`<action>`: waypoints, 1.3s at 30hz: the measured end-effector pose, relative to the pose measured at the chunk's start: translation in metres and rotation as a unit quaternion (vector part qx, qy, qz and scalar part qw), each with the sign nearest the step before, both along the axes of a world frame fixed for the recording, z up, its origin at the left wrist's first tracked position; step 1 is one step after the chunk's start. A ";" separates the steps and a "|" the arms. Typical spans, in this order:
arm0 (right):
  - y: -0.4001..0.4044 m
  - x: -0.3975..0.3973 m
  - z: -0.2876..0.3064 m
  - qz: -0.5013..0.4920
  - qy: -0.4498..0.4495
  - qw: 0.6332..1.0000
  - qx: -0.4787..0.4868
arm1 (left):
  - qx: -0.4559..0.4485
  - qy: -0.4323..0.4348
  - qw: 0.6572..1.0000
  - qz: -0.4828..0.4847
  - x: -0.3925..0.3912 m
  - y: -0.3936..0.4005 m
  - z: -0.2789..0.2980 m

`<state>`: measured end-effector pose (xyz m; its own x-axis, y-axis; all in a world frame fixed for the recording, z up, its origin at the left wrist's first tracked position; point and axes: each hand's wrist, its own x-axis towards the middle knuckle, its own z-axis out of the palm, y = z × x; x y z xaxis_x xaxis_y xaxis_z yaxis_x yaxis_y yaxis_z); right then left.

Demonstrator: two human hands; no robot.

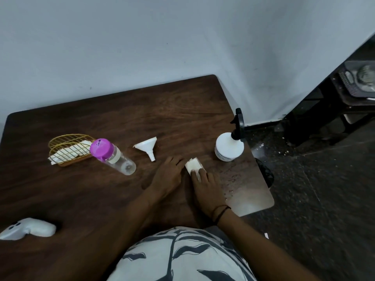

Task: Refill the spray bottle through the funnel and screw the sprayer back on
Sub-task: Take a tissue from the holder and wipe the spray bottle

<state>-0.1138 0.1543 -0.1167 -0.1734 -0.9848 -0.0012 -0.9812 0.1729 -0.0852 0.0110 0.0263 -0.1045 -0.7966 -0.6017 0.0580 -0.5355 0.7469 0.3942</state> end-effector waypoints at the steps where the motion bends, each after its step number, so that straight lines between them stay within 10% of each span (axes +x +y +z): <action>1: 0.005 -0.002 0.000 -0.005 -0.023 1.000 -0.001 | -0.001 0.002 1.000 -0.017 -0.001 0.001 -0.001; 16: 0.038 -0.026 0.010 -0.074 -0.168 0.983 0.017 | -0.004 -0.058 0.996 -0.073 -0.016 0.015 0.005; 27: 0.082 -0.088 0.046 -0.217 -0.553 0.799 -0.098 | 0.183 -0.024 0.978 -0.102 -0.065 0.036 0.023; 39: 0.145 -0.156 0.092 -0.353 -0.420 0.794 -0.264 | 0.316 0.046 0.937 -0.138 -0.180 0.090 0.041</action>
